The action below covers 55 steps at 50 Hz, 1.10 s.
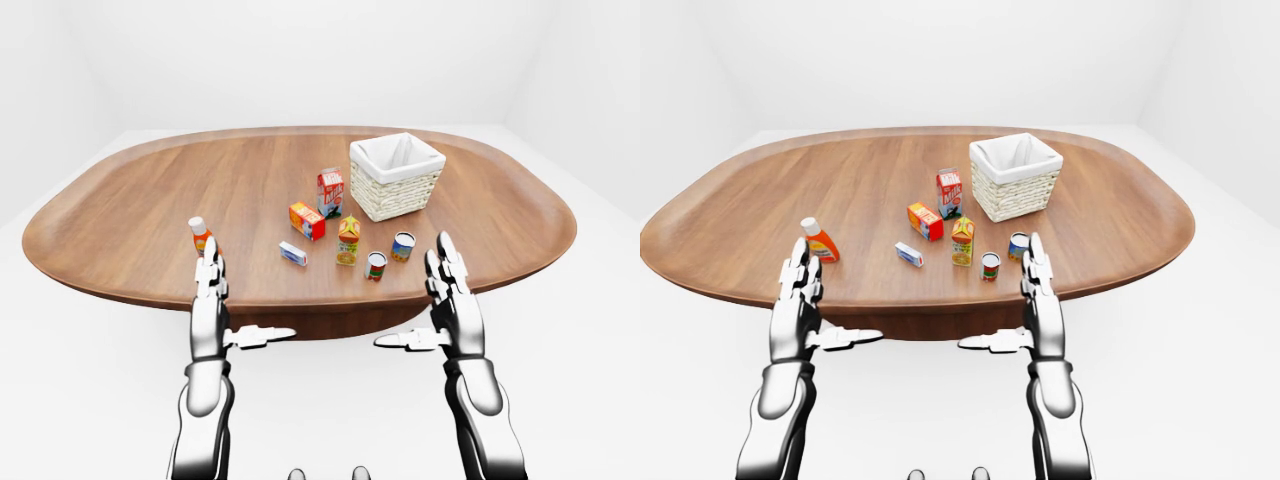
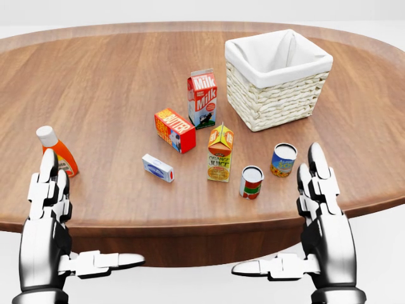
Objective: Pick up the alphabet soup and the tomato sauce, and put them in the basket.
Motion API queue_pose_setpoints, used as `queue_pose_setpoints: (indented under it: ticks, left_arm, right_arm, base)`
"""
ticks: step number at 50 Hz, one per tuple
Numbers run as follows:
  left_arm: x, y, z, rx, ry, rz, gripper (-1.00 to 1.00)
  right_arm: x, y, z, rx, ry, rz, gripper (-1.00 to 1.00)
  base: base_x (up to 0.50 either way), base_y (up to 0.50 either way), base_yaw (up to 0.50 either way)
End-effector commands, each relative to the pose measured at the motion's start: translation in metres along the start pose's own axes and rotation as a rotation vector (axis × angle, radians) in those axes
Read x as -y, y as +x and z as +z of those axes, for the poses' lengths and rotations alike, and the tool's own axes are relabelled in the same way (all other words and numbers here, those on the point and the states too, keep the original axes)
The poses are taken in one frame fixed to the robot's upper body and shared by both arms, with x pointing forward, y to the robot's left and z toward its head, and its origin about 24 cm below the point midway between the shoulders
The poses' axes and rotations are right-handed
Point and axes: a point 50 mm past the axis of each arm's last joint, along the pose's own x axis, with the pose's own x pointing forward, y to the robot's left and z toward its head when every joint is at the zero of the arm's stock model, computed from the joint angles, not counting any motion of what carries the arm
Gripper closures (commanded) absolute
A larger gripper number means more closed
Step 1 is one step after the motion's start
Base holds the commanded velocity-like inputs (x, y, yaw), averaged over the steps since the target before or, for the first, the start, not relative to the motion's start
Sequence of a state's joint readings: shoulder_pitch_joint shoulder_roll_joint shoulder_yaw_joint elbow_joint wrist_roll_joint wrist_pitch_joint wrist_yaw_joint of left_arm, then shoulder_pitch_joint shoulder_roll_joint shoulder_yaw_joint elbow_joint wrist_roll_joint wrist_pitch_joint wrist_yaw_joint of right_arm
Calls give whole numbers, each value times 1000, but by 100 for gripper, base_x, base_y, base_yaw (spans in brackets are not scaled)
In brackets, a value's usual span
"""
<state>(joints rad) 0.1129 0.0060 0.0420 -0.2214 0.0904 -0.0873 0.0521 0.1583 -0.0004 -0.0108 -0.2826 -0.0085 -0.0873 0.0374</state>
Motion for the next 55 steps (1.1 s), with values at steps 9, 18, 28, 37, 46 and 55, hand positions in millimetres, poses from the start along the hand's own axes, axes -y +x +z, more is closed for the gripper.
queue_pose_setpoints:
  ticks: [9, 18, 28, 37, 46, 55]
  left_arm:
    - [-7, -7, 12, 44, 63, 65, -100]
    - [-7, -6, 9, 36, 63, 64, -100]
    - [-7, -6, 9, 36, 62, 63, -100]
    - [-7, -5, 9, 36, 60, 62, -100]
    - [-7, -5, 10, 41, 59, 61, -100]
    - [-6, -6, 9, 36, 59, 58, -100]
  right_arm:
    - [3, -6, 21, 79, -6, -21, -100]
    - [3, -6, 21, 80, -7, -21, -100]
    - [3, -6, 21, 80, -6, -19, -100]
    - [3, -6, 21, 81, -5, -19, -100]
    - [2, -6, 22, 84, -5, -17, -100]
    - [2, -6, 20, 75, -5, -16, -100]
  base:
    - [13, 0, 0]
    - [28, 0, 0]
    - [28, 0, 0]
    - [29, 0, 0]
    - [28, 0, 0]
    - [29, 0, 0]
